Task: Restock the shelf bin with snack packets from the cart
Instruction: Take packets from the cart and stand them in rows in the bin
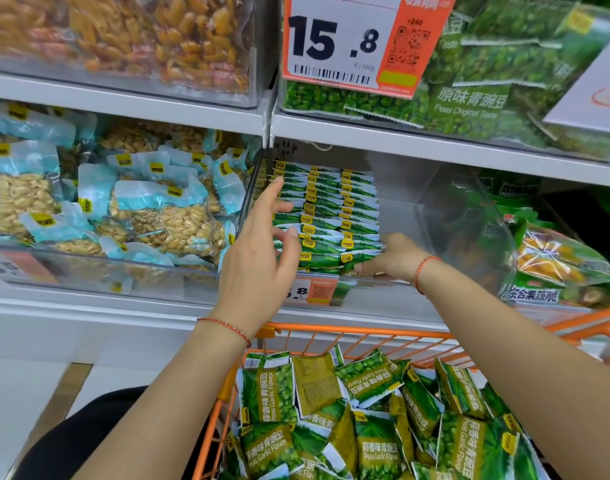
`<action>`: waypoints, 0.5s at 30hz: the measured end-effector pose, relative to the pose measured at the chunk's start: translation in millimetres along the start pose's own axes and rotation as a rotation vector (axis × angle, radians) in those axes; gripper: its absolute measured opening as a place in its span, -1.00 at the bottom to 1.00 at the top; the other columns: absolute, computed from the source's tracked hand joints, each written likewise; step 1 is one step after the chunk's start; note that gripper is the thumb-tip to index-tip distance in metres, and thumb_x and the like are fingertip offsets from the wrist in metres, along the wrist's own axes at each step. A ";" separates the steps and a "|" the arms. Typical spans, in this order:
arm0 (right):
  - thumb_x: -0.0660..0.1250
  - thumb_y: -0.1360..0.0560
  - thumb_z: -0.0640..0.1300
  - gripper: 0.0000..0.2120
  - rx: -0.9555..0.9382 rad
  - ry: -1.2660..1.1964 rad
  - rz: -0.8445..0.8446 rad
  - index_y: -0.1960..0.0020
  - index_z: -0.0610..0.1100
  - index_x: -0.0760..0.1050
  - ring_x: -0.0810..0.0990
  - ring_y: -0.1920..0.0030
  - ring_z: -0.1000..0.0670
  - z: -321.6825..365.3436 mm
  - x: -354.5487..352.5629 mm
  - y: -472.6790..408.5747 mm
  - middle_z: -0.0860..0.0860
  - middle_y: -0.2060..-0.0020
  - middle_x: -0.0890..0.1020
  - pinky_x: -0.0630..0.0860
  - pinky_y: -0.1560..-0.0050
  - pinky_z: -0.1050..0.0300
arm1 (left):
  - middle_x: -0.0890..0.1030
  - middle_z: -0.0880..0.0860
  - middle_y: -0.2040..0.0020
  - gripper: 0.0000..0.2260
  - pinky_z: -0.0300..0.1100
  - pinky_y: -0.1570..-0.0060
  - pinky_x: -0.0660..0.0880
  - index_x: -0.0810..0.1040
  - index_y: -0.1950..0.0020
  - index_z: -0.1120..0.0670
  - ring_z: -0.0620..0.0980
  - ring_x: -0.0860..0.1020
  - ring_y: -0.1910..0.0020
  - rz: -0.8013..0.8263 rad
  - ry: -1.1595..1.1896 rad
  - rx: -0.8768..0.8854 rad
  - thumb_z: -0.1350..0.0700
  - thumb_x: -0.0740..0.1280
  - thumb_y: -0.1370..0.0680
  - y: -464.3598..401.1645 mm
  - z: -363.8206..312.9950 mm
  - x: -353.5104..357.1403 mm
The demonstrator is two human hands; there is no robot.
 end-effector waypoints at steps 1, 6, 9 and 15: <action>0.50 -0.39 -0.13 -0.41 0.000 0.006 -0.013 -0.32 -0.30 0.37 0.53 -0.14 -0.14 -2.3 -1.3 -0.7 -0.07 -0.15 0.52 0.45 -0.15 0.12 | 0.38 -0.32 -0.14 -0.49 -0.14 0.26 0.52 0.14 -0.52 0.00 -0.25 0.51 0.09 -0.001 0.004 0.000 0.10 0.18 -0.57 0.3 0.3 -0.2; 0.43 -0.46 -0.07 -0.73 0.077 -0.007 -0.009 0.07 -0.27 0.48 0.45 0.33 -0.01 -9.9 -3.9 -2.3 -0.11 0.25 0.54 0.34 0.37 0.21 | 0.42 -0.23 -0.16 -0.50 -0.09 0.30 0.54 0.14 -0.52 -0.01 -0.23 0.51 0.13 0.010 -0.001 -0.001 0.15 0.20 -0.59 3.0 3.1 -2.7; 0.41 -0.48 -0.06 -0.68 0.104 0.008 -0.031 0.29 -0.18 0.35 0.36 0.43 0.04 -11.4 -7.0 -2.4 -0.05 0.43 0.42 0.30 0.52 0.28 | 0.42 -0.20 -0.17 -0.50 -0.04 0.28 0.55 0.15 -0.51 0.01 -0.27 0.49 0.13 0.013 -0.003 0.002 0.14 0.20 -0.59 4.1 2.7 -3.7; 0.40 -0.48 -0.03 -0.70 0.035 0.096 -0.028 0.13 -0.26 0.43 0.41 0.28 -0.07 -2.9 -0.3 -1.9 -0.16 0.27 0.51 0.31 0.26 0.16 | 0.41 -0.23 -0.16 -0.50 0.01 0.28 0.55 0.16 -0.51 -0.01 -0.25 0.50 0.11 0.020 -0.034 0.012 0.09 0.17 -0.58 3.8 2.1 -1.3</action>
Point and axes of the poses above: each hand's wrist, its own y-axis away from the middle knuckle, its own x-axis out of the palm, z = x × y, the point moved 7 cm from there along -y, towards the middle knuckle
